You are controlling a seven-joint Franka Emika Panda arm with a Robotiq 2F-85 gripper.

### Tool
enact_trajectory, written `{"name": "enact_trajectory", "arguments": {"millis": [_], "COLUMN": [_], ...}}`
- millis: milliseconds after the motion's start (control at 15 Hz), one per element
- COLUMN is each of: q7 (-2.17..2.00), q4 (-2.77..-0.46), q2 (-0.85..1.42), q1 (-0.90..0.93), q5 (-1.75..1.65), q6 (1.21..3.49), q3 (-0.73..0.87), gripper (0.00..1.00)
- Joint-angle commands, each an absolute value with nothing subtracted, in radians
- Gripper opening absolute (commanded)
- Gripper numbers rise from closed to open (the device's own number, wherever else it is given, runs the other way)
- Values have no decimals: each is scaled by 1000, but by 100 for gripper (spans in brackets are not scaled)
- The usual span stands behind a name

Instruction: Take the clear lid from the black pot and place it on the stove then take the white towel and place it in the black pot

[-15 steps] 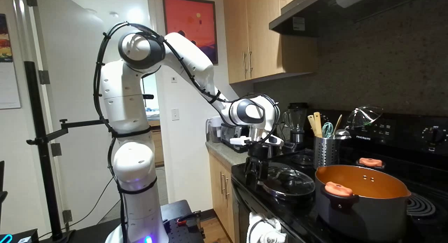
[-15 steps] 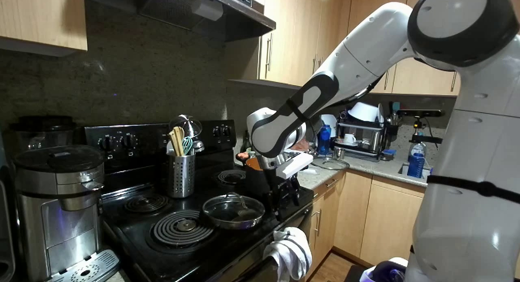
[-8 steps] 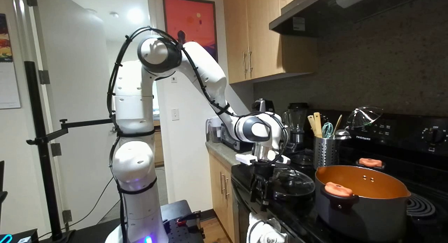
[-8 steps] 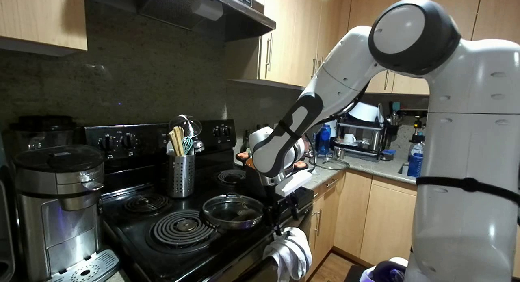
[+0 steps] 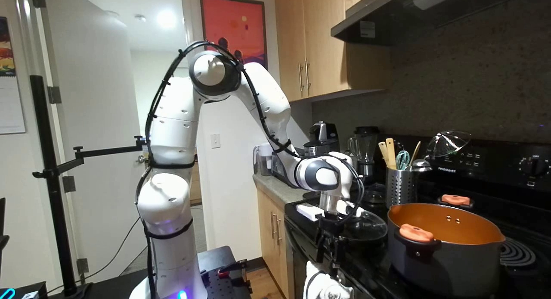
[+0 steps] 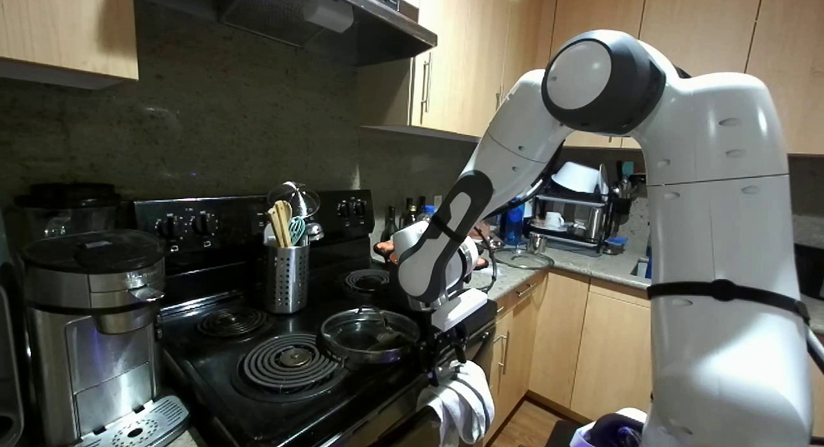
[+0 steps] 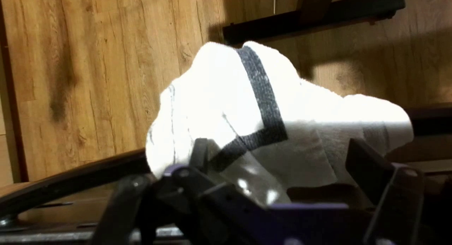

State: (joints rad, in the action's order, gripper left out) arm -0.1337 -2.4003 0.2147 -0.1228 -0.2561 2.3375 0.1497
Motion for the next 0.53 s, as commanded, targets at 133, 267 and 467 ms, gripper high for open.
{"name": "enact_trajectory", "arguments": {"millis": [133, 267, 467], "q7": [-105, -106, -92], "q4": [-2400, -2407, -2413], "q2": [239, 242, 242], "q1": [-126, -124, -127], "q5": [-242, -249, -237], "q6": [2389, 2401, 2409], "q3": [161, 162, 161], "gripper": [95, 71, 52]}}
